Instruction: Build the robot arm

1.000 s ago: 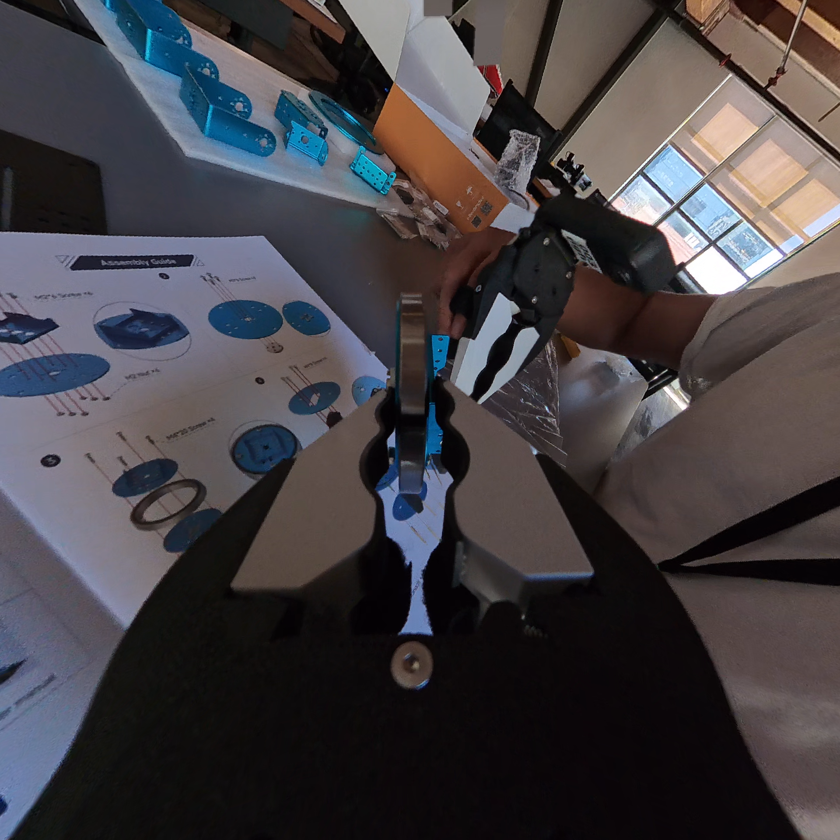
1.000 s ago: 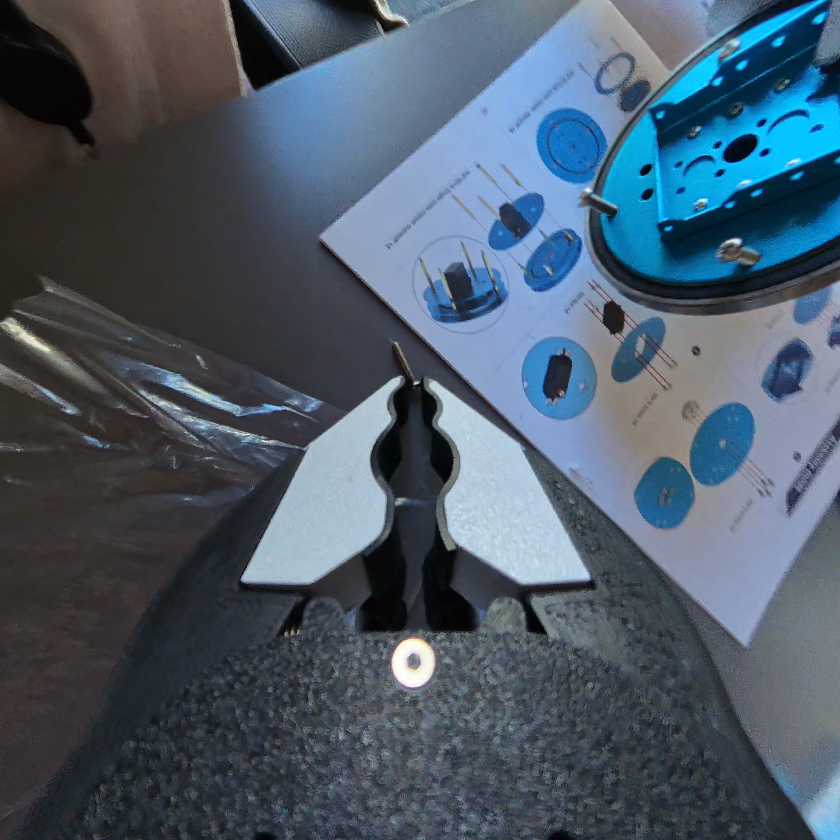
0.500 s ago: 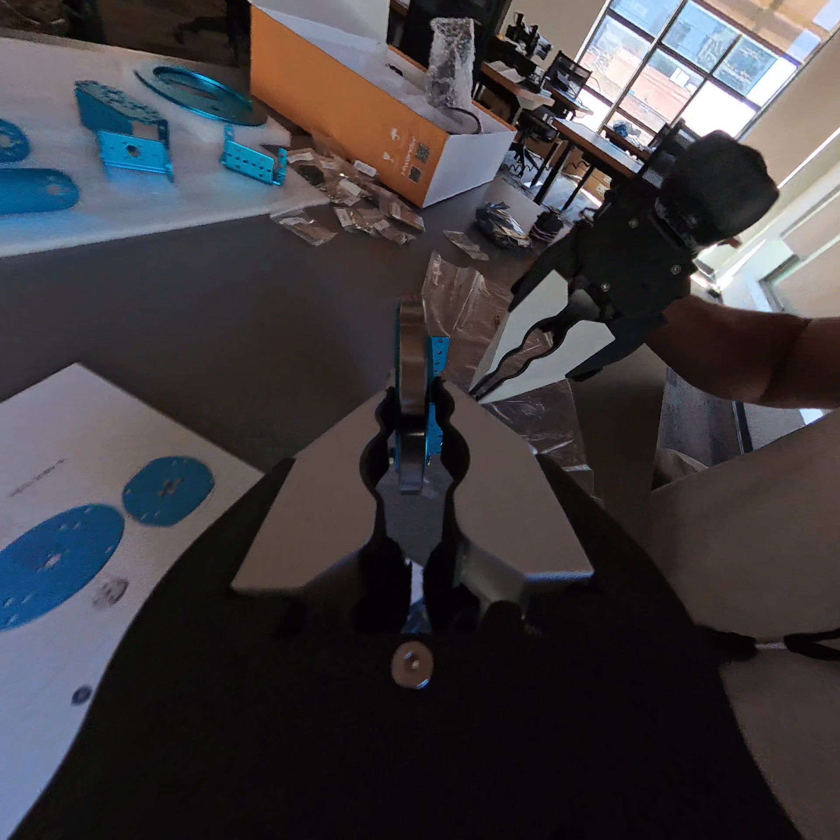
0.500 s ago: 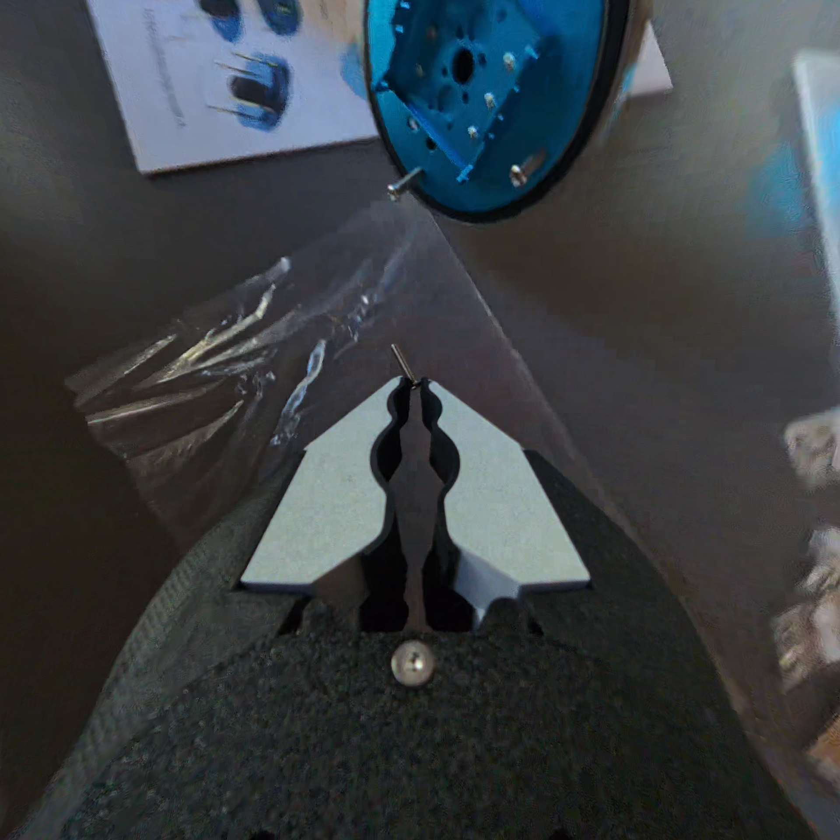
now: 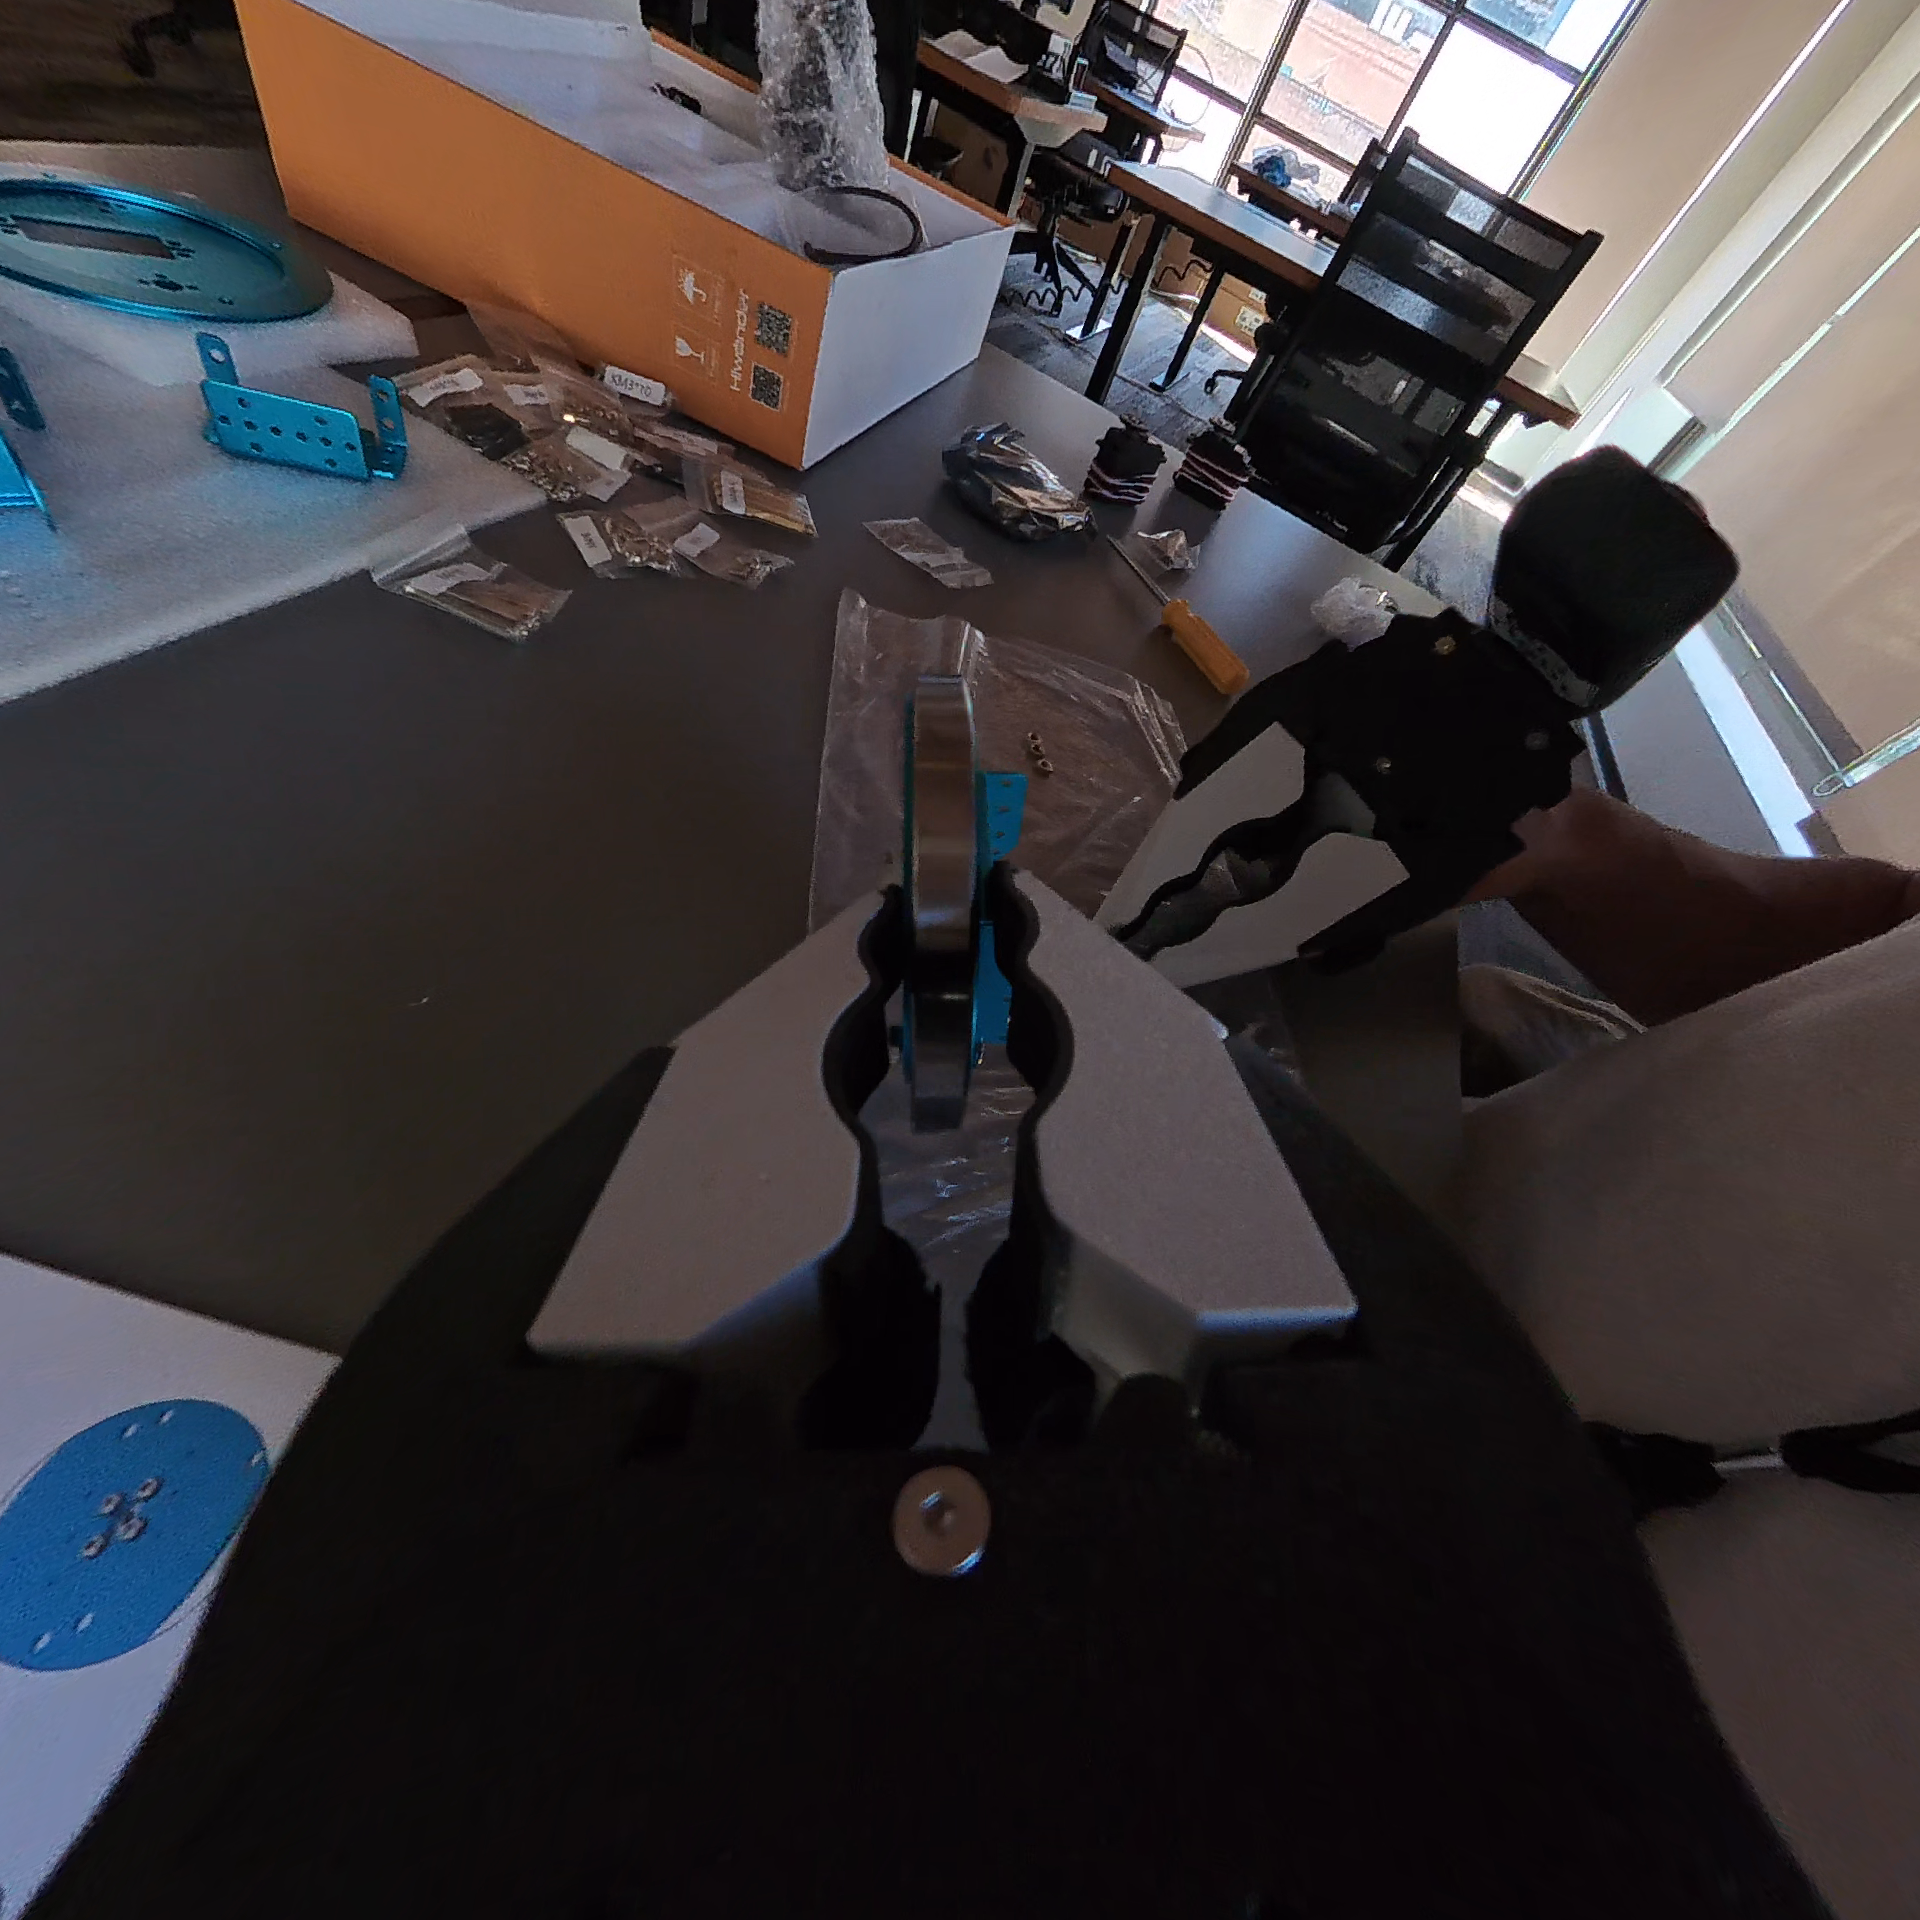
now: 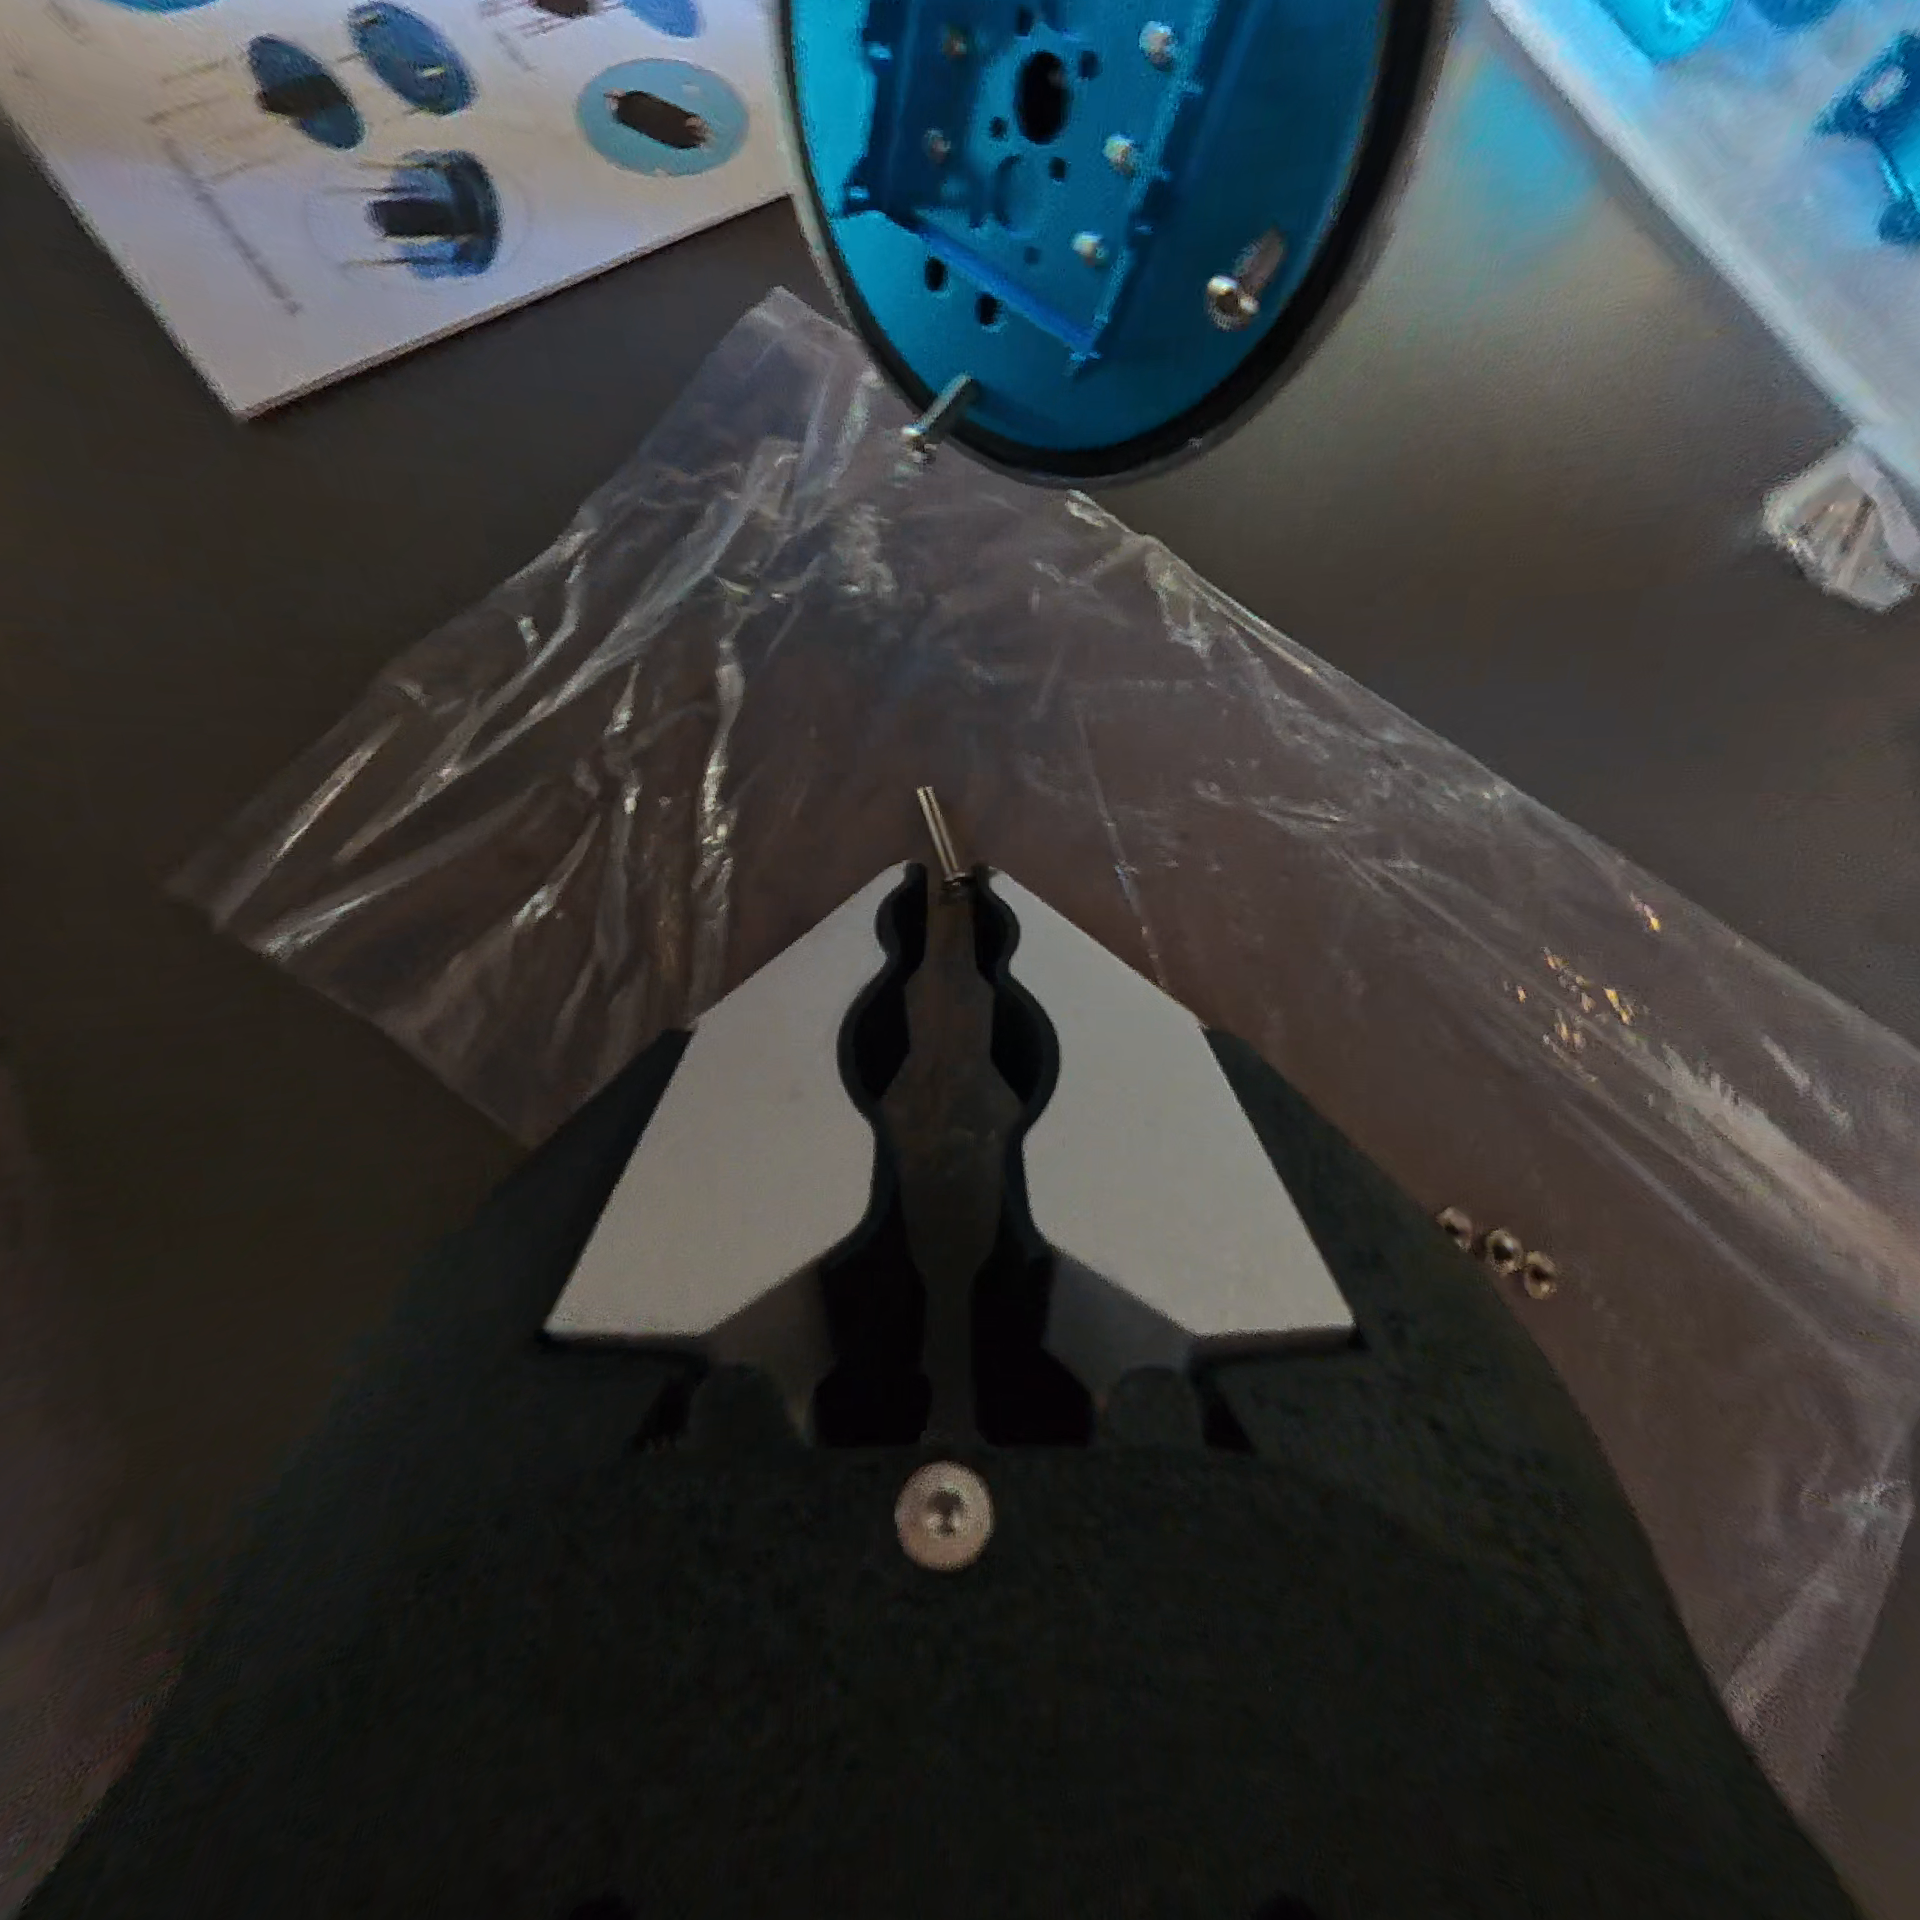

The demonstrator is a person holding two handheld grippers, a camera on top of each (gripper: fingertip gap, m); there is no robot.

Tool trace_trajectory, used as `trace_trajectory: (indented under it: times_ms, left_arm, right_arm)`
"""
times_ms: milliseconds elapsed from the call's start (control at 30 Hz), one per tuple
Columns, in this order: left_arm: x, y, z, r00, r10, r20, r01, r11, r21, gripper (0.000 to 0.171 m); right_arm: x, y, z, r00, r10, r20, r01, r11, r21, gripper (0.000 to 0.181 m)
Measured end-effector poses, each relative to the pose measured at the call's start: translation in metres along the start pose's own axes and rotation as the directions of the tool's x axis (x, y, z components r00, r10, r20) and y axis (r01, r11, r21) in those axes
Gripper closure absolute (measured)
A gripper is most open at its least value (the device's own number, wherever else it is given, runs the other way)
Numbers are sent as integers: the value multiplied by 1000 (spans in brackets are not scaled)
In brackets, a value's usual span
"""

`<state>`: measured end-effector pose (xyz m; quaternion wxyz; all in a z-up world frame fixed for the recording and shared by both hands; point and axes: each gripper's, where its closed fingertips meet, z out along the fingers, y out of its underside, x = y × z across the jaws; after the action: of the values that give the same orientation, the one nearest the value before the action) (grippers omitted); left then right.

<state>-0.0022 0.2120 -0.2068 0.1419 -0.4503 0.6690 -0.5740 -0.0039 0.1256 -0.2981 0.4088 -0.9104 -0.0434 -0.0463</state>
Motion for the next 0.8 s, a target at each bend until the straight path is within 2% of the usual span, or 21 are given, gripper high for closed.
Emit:
trace_trajectory:
  times_ms: [133, 233, 400, 533, 600, 800]
  left_arm:
    - [0, 1, -2, 1000, -10, -7, 10, 1000, 4, 156]
    - [-1, 2, -3, 1000, -16, 1, 16, 1000, 6, 156]
    - [-2, 4, -3, 1000, -22, 7, 22, 1000, 7, 156]
    - [-3, 3, -3, 999, -34, -13, 34, 999, 13, 156]
    - [-3, 2, -3, 999, -31, -19, 31, 999, 11, 156]
    - [0, 1, -2, 999, -23, -25, 24, 1000, 10, 156]
  right_arm:
    - [-4, -2, -4, 986, -156, 66, 154, 988, 30, 170]
    - [0, -4, -6, 970, -220, 107, 216, 975, 51, 169]
    - [-17, -8, -8, 977, -60, 202, 51, 997, 51, 163]
    - [-5, -5, -8, 988, -133, 76, 126, 988, 94, 170]
    - [-6, -9, -10, 983, -159, 88, 148, 981, 123, 170]
    - [-7, 1, 0, 983, -122, 138, 120, 992, 28, 169]
